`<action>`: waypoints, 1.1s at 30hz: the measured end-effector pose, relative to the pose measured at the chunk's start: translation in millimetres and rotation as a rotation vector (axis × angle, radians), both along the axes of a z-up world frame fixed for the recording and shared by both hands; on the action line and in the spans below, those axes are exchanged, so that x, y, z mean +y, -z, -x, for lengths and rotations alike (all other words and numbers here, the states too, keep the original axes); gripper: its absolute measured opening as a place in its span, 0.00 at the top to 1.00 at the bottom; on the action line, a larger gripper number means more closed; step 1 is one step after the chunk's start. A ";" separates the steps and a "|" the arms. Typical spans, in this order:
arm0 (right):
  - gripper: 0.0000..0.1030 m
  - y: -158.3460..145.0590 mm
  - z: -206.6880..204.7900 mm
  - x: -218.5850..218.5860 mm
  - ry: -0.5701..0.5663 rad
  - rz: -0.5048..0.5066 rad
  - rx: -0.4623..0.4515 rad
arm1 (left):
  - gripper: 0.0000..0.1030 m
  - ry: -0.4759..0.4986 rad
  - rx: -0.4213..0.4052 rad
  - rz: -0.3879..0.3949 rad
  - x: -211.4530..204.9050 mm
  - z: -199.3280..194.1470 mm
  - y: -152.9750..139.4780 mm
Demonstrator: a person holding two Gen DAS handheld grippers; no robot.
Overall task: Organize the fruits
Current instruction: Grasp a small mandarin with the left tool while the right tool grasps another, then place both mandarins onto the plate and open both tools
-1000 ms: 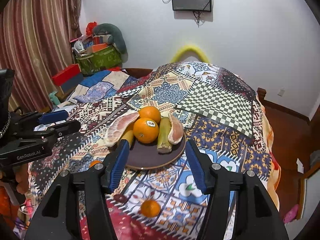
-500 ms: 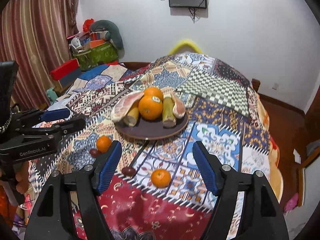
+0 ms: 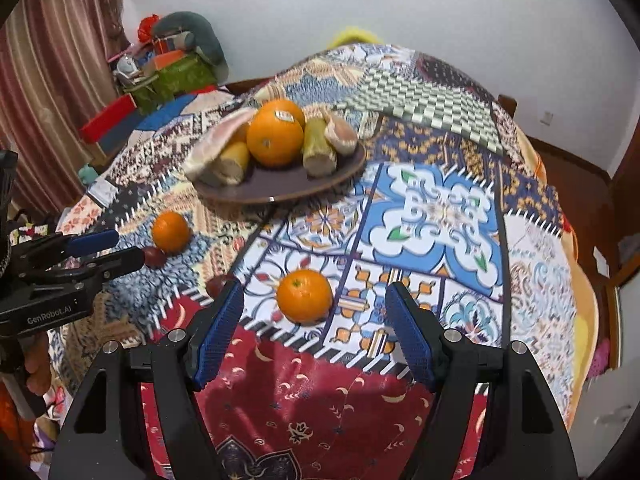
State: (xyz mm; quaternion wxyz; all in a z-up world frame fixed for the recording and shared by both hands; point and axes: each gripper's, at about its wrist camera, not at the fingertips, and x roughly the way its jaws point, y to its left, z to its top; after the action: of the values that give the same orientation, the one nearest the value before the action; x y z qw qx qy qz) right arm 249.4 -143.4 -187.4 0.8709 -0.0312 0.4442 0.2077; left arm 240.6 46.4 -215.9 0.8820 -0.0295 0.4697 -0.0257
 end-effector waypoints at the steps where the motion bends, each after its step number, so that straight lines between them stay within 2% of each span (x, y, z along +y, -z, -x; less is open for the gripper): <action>1: 0.32 2.8 -0.3 0.6 -0.002 -0.001 0.009 | 0.45 0.001 0.009 0.002 -0.2 -0.9 3.8; 3: 0.34 8.7 -0.9 2.4 -0.012 -0.003 0.027 | 0.46 0.006 0.016 0.008 -0.4 -3.2 9.6; 5: 0.45 13.1 -2.0 4.9 -0.024 0.004 0.039 | 0.49 0.010 0.018 0.007 -1.4 -6.6 12.3; 7: 0.52 17.9 -3.8 7.8 -0.036 0.006 0.054 | 0.50 0.016 0.013 0.007 -2.7 -10.4 13.4; 10: 0.57 21.8 -6.3 8.9 -0.037 0.005 0.057 | 0.53 0.024 0.010 0.004 -5.0 -16.5 13.6; 13: 0.69 21.7 -7.5 9.1 -0.040 0.008 0.051 | 0.54 0.029 0.009 0.004 -6.5 -23.9 13.0; 18: 0.69 20.1 -6.7 8.4 -0.049 0.003 0.042 | 0.58 0.028 0.003 0.010 -8.4 -34.7 11.8; 20: 0.69 19.2 -7.1 6.5 -0.044 -0.006 0.041 | 0.67 0.032 0.007 0.006 -10.2 -39.0 13.5; 28: 0.69 10.7 -9.9 1.2 -0.036 -0.018 0.020 | 0.69 0.033 -0.005 0.002 -10.8 -39.1 13.1; 33: 0.69 2.4 -14.5 -1.8 -0.027 -0.030 -0.001 | 0.69 0.034 -0.039 0.007 -10.0 -35.5 -0.4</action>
State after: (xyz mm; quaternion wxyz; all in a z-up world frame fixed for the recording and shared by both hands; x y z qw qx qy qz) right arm 263.8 -145.2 -189.8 0.8686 -0.0243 0.4402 0.2261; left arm 276.1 36.4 -215.5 0.8902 -0.0241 0.4530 -0.0427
